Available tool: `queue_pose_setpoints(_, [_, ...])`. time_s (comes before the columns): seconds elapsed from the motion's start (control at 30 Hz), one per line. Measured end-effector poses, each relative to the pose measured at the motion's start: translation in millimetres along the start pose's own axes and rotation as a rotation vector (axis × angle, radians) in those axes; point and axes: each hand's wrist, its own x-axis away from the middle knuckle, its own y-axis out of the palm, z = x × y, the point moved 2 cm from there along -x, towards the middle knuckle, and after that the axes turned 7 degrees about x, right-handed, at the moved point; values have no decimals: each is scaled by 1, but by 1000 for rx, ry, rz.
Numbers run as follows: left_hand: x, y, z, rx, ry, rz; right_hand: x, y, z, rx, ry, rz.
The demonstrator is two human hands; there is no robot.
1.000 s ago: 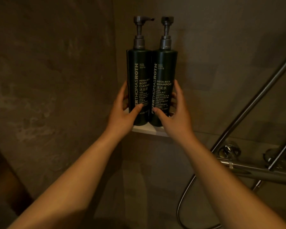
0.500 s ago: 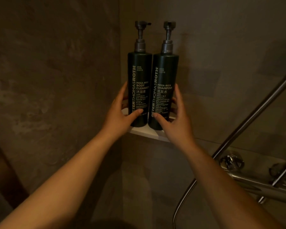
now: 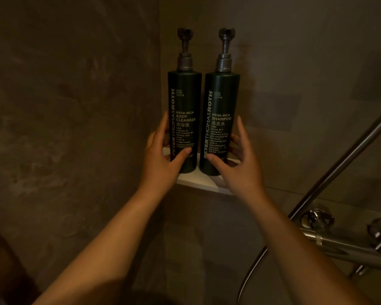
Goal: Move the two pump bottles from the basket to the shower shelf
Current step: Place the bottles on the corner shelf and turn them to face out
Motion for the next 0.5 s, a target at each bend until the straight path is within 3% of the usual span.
queue_pose_setpoints(0.5, [1,7,-11,18,-10,-25,0,3,-9,113,-51,19])
